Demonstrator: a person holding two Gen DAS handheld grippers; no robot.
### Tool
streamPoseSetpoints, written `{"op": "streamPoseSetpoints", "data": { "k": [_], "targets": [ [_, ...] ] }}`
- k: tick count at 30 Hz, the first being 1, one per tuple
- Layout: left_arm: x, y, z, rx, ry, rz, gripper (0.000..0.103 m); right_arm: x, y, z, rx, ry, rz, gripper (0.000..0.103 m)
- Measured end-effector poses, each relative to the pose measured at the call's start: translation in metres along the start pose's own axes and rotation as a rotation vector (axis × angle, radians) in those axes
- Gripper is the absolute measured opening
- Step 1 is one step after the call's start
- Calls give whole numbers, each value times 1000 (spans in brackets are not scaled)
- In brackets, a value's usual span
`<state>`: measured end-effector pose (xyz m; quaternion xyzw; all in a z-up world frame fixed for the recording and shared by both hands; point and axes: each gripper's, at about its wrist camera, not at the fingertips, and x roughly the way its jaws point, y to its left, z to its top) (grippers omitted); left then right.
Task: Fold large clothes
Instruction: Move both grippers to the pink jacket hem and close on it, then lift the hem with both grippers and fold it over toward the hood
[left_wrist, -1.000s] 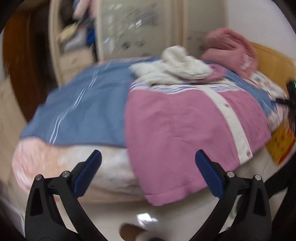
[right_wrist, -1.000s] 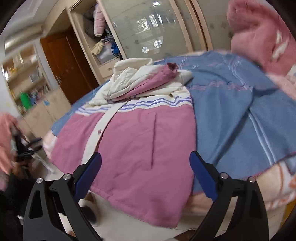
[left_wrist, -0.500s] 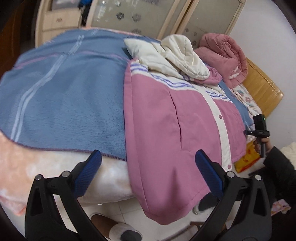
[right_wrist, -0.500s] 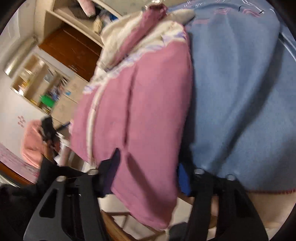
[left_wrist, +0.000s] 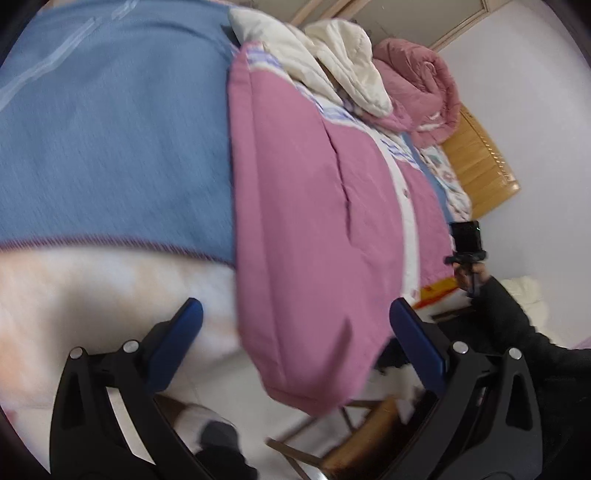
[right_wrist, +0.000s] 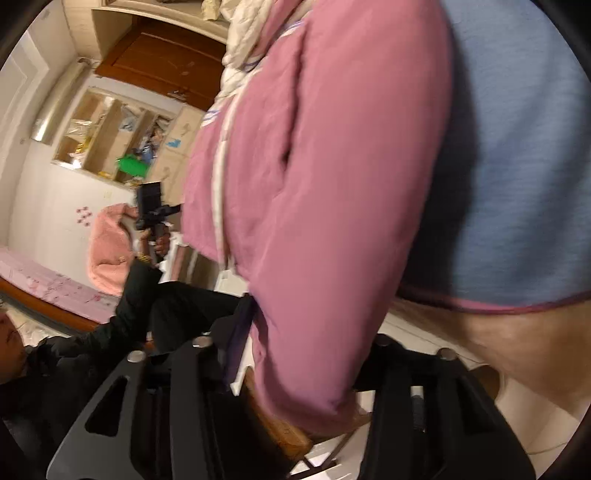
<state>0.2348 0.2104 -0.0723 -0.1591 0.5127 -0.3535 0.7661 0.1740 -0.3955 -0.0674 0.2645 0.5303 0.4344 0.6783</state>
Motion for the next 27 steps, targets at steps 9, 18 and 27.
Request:
{"op": "streamPoseSetpoints", "data": {
  "k": [9, 18, 27],
  "targets": [
    [20, -3, -4, -16, 38, 11, 101, -25, 61, 14, -146, -204, 92, 11],
    [30, 0, -4, -84, 52, -7, 38, -4, 72, 17, -90, -223, 26, 10],
    [23, -9, -6, -97, 37, 2, 8, 0, 71, 16, -80, -244, -1, 10]
  ]
}}
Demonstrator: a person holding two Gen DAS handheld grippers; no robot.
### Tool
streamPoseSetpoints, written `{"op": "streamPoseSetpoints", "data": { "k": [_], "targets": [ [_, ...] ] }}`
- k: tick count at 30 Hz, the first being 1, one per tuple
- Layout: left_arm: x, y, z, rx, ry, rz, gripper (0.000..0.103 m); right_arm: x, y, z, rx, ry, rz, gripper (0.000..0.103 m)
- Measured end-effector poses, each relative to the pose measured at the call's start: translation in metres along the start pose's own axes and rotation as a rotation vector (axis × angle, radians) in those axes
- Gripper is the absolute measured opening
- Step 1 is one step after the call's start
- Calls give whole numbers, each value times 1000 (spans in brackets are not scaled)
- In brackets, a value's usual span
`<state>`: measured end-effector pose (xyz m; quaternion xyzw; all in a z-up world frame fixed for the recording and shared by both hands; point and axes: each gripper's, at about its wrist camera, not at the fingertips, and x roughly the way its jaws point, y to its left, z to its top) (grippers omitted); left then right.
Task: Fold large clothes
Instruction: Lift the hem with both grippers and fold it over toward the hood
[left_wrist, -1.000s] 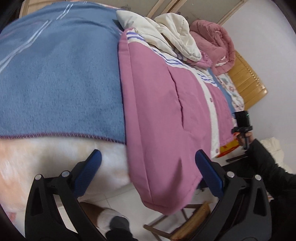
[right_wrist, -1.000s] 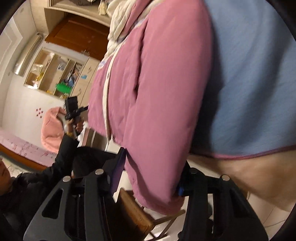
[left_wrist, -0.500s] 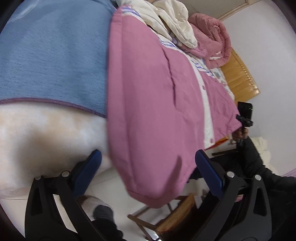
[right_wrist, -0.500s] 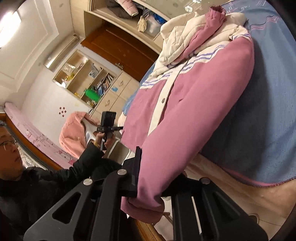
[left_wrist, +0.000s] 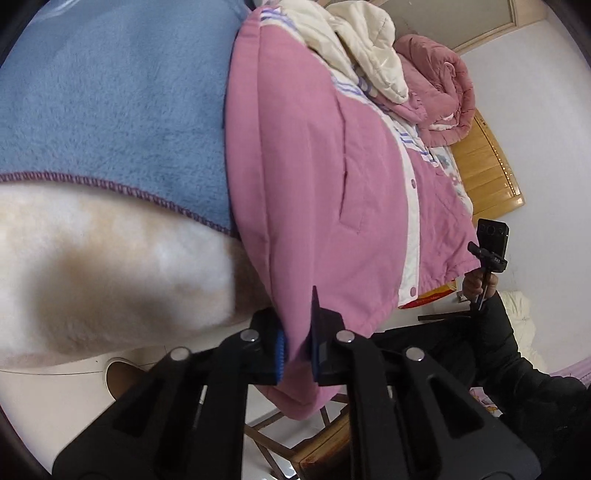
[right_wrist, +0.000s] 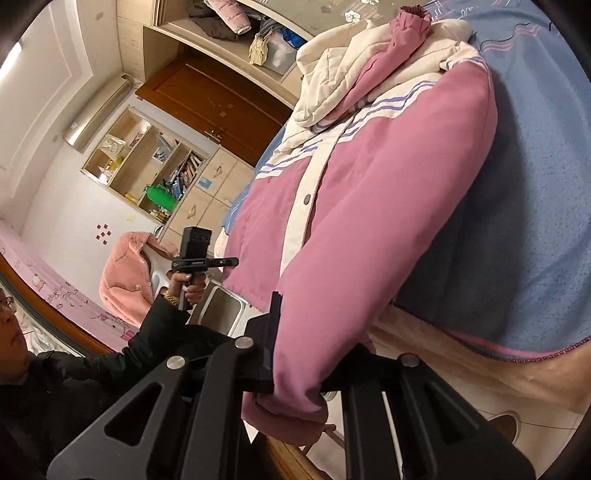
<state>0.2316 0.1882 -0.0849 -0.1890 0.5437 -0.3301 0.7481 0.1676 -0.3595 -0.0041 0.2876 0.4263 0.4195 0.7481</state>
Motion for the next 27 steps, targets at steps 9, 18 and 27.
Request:
{"op": "streamPoseSetpoints", "data": {
  "k": [9, 18, 27],
  "targets": [
    [-31, -22, 7, 28, -145, -234, 6, -6, 14, 15, -19, -117, 63, 10],
    [-53, -51, 32, 22, -358, -398, 7, -19, 31, 53, -6, -328, 178, 10],
    [-61, -56, 67, -14, -488, -443, 6, -24, 24, 90, 6, -479, 247, 10]
  ]
}}
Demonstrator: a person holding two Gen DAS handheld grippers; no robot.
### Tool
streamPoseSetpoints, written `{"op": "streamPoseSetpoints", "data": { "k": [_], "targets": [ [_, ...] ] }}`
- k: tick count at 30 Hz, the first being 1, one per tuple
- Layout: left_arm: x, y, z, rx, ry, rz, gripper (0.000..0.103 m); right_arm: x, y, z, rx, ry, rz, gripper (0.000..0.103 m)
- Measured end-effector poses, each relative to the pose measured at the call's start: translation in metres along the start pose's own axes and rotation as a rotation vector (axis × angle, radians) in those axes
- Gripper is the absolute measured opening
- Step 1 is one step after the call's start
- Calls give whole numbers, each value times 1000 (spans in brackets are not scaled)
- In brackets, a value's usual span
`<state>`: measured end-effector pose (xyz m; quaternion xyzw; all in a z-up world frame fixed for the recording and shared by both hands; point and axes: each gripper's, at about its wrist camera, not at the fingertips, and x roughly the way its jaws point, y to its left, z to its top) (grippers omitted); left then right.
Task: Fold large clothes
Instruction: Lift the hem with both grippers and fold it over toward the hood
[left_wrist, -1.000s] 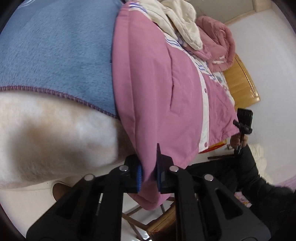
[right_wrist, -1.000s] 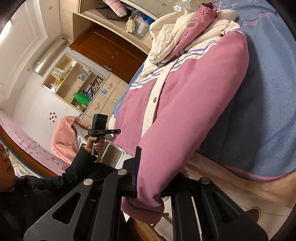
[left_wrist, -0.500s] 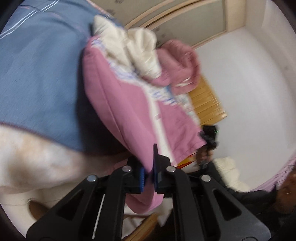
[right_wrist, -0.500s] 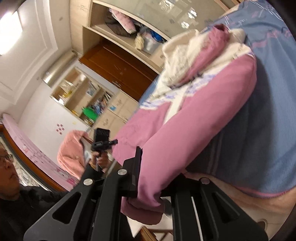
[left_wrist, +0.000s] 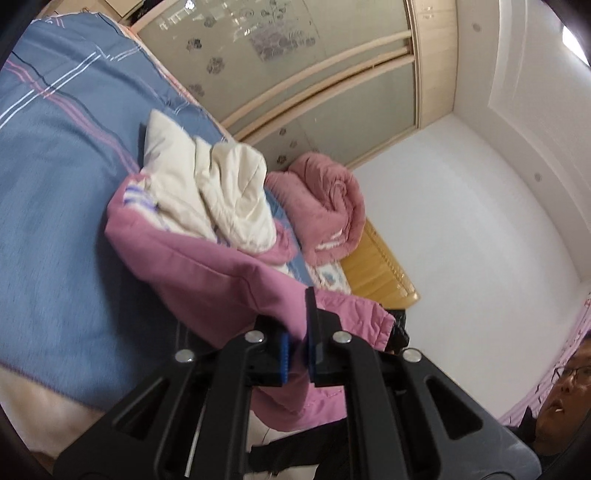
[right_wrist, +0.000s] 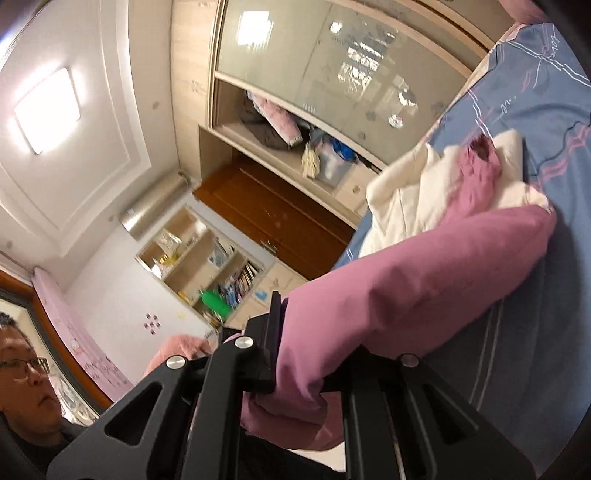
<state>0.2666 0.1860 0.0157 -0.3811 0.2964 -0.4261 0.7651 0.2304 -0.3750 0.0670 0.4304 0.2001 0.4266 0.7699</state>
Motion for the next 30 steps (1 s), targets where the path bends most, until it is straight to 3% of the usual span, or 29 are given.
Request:
{"op": "streamPoseSetpoints", "data": {
  "k": [14, 20, 26, 30],
  "targets": [
    [19, 22, 62, -46, -185, -46, 6, 21, -41, 69, 42, -196, 117, 10],
    [43, 26, 119, -21, -270, -71, 6, 26, -71, 104, 63, -308, 172, 10],
    [86, 35, 178, 8, -266, -85, 6, 44, -108, 152, 59, -343, 152, 10],
    [118, 62, 219, -23, -270, -55, 7, 63, -140, 178, 99, -355, 114, 10]
  ]
}}
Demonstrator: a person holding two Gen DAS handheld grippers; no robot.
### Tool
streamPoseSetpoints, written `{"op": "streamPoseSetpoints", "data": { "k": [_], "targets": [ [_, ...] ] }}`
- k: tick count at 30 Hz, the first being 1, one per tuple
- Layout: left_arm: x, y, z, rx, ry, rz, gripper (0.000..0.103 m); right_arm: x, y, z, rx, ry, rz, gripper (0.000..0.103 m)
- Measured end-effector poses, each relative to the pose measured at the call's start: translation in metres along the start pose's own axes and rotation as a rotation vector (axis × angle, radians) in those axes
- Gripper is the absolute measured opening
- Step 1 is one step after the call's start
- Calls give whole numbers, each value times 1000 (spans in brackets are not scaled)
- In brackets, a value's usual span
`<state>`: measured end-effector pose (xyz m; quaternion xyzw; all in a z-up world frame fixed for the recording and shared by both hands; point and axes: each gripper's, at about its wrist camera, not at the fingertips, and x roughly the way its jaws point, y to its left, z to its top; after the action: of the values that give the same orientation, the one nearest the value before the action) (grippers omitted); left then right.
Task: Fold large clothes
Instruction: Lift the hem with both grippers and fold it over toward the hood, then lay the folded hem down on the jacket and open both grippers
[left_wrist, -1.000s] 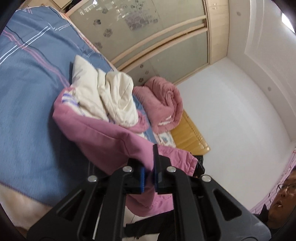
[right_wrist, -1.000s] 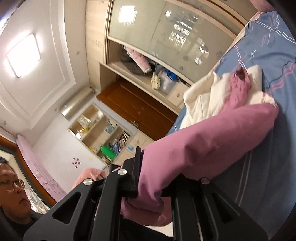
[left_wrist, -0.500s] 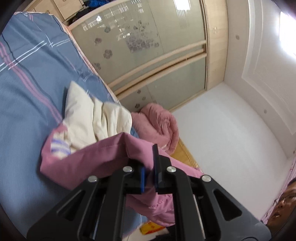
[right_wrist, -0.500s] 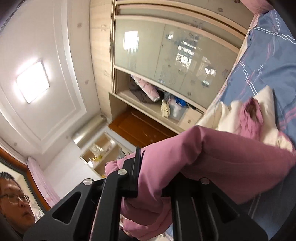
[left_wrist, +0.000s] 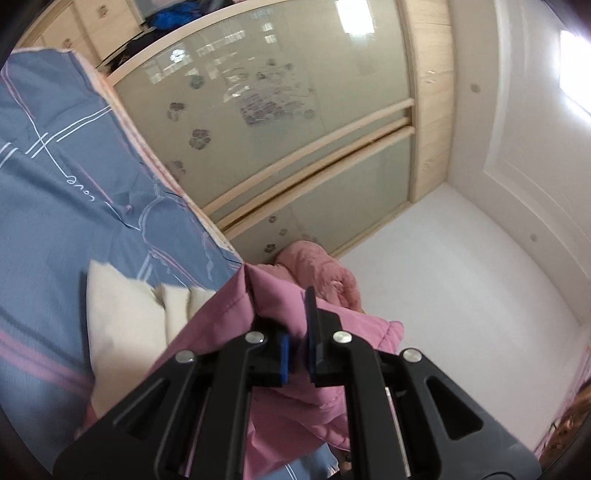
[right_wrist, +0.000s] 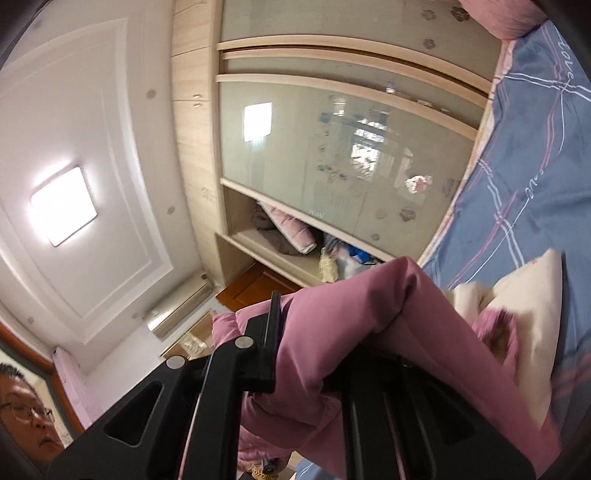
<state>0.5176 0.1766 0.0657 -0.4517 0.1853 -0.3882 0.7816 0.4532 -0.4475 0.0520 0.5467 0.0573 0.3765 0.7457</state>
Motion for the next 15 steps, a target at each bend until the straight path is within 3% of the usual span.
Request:
{"op": "streamPoseSetpoints", "data": {
  "k": [4, 8, 11, 12, 13, 14, 15],
  "targets": [
    [38, 55, 18, -79, 12, 109, 7, 24, -41, 14, 61, 14, -132, 10],
    [62, 119, 9, -211, 44, 224, 8, 34, -78, 14, 123, 36, -277, 14],
    [68, 141, 1, -272, 50, 255, 13, 32, -99, 7, 200, 43, -306, 23],
    [68, 142, 1, -283, 49, 247, 15, 31, -102, 8, 229, 43, -276, 40],
    [68, 141, 2, -287, 48, 238, 18, 28, -99, 9, 246, 19, -236, 80],
    [67, 139, 5, -283, 47, 223, 33, 22, -93, 10, 250, -36, -204, 97],
    [66, 134, 7, -272, 42, 213, 63, 11, -80, 12, 250, -135, -146, 102]
  ]
}}
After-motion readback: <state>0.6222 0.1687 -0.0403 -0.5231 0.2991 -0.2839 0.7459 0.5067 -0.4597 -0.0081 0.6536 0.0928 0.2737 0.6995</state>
